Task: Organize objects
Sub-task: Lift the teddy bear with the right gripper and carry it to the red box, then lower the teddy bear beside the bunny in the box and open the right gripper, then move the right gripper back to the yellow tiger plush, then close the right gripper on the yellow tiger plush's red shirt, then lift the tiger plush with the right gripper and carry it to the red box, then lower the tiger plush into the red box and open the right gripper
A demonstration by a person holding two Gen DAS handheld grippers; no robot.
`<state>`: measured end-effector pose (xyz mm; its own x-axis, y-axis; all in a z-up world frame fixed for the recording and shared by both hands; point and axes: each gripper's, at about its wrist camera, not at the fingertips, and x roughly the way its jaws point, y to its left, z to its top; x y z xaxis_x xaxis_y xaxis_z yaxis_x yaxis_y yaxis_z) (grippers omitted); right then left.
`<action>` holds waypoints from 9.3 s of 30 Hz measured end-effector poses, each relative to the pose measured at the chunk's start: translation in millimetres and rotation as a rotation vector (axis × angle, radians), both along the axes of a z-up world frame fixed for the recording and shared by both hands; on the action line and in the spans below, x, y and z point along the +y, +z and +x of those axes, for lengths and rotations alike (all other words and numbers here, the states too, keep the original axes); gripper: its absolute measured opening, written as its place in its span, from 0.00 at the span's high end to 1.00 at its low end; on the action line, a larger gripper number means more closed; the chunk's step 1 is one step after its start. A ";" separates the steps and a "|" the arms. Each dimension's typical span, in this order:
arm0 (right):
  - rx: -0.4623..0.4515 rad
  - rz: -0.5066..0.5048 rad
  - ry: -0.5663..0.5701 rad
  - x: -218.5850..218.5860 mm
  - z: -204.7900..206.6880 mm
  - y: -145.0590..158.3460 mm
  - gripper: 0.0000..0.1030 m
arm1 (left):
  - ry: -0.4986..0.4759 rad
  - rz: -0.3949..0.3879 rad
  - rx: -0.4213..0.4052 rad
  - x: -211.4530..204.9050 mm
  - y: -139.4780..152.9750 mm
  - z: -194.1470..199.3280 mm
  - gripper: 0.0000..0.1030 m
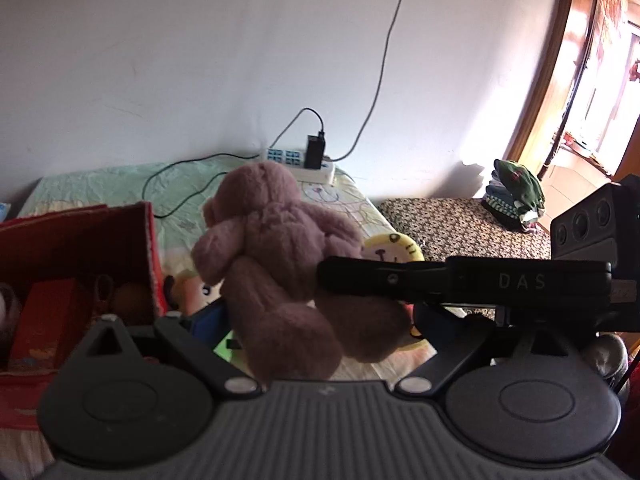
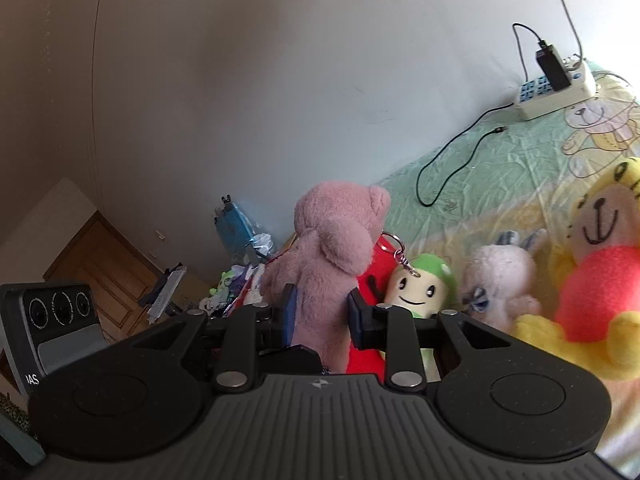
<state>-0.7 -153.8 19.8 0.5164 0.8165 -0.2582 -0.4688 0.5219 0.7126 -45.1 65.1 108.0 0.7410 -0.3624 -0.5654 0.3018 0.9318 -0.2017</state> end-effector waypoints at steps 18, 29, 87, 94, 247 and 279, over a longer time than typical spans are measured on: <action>0.013 -0.089 0.065 171.2 26.2 1.3 0.72 | 0.107 0.003 0.032 164.6 -15.7 24.4 0.09; 0.101 -0.178 -0.002 236.7 44.5 -22.2 0.72 | 0.102 0.006 0.124 227.1 -54.0 61.2 0.09; 0.094 -0.216 -0.102 129.5 1.9 8.7 0.69 | 0.331 0.390 0.144 105.9 -2.7 40.1 0.06; 0.086 -0.209 -0.131 74.5 -10.1 11.6 0.68 | 0.295 0.398 0.108 46.1 5.4 30.5 0.06; 0.001 -0.376 -0.282 197.7 21.5 14.8 0.64 | -0.122 -0.018 0.271 143.5 -79.0 95.7 0.15; 0.070 -0.267 -0.274 181.5 14.3 -8.0 0.69 | -0.017 0.107 0.312 126.8 -65.8 95.3 0.15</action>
<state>13.5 27.7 11.8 0.6797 0.5502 -0.4851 -0.2414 0.7922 0.5604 50.2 191.9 42.2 0.5201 -0.2994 -0.7999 0.2567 0.9480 -0.1879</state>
